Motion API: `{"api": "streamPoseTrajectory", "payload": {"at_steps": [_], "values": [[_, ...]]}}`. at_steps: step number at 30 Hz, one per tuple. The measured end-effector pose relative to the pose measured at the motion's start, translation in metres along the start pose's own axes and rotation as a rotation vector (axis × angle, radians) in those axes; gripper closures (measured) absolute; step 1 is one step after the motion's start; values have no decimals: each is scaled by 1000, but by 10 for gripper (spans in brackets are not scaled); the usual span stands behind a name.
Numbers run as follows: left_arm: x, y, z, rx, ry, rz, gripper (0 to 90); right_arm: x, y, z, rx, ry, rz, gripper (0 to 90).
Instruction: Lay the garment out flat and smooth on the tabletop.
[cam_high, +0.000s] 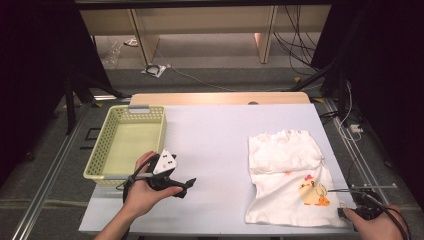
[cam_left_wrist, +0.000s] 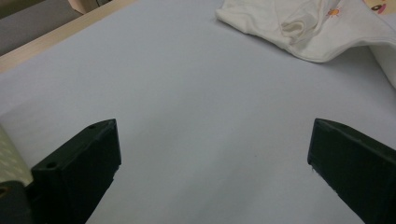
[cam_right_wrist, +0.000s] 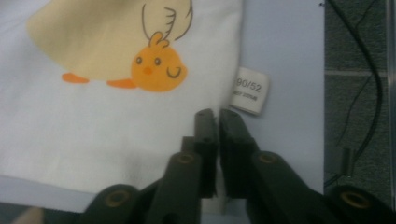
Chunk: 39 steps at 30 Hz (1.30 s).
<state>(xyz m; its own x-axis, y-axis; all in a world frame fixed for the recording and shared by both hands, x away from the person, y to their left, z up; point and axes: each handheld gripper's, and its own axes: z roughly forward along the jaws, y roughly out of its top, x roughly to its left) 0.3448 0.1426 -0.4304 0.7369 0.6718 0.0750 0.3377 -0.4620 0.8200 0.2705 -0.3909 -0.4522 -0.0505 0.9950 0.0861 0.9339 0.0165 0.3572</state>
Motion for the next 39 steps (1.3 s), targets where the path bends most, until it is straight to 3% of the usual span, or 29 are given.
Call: {"api": "streamPoseTrajectory", "payload": {"at_steps": [3,7,9,13,15,16,17,18,19,21,22,23,24,25,26,27,28,29,31,32,33,34,36,39], "values": [[0,0,0,-1,0,-2,24,-1,0,-1,8,9,-5,895],[1,0,-1,-3,3,-1,23,-5,-1,-5,29,-18,-21,897],[1,0,-1,-3,4,-1,24,-12,-2,-6,16,-61,-12,896],[1,0,-1,-2,5,-1,25,-15,-3,-7,19,-102,-20,884],[1,0,-1,-2,5,0,25,-13,-2,-8,25,-130,-34,801],[1,0,-1,-2,5,0,25,-13,-2,-8,25,-130,-34,801],[0,0,0,-3,4,1,25,-7,0,-11,-14,-167,-56,770],[0,0,0,-2,3,2,25,-2,1,-13,-45,-160,-76,762],[0,0,1,0,1,1,26,5,4,-15,-88,-137,-96,756],[-1,0,2,2,0,2,26,25,9,-16,-146,-47,-140,755],[-1,0,2,2,0,2,26,25,9,-16,-146,-47,-140,755],[-2,0,2,2,-2,4,26,52,14,-12,-175,72,-203,755],[-2,0,2,2,-2,4,26,52,14,-12,-175,72,-203,755],[-2,1,1,0,-3,4,26,83,17,-3,-164,162,-292,750],[-2,1,1,0,-3,4,27,83,17,-3,-164,162,-292,750],[-2,1,1,-2,-3,4,26,114,16,7,-123,235,-379,735],[-2,1,1,-3,-3,4,26,114,16,7,-123,235,-379,735],[-2,0,0,-4,-3,5,27,139,14,15,-85,292,-439,722],[-1,0,0,-2,-2,5,27,158,11,20,-61,317,-485,708],[-1,0,0,-2,-2,5,27,158,11,20,-61,317,-485,708],[-2,0,0,-4,-3,5,27,172,10,24,-42,338,-520,694],[-2,0,0,-4,-3,5,27,172,10,24,-42,338,-520,694],[-2,1,0,-4,-3,7,27,186,6,29,1,350,-552,693],[-2,1,0,-4,-2,5,27,189,4,33,9,320,-570,761]]}}
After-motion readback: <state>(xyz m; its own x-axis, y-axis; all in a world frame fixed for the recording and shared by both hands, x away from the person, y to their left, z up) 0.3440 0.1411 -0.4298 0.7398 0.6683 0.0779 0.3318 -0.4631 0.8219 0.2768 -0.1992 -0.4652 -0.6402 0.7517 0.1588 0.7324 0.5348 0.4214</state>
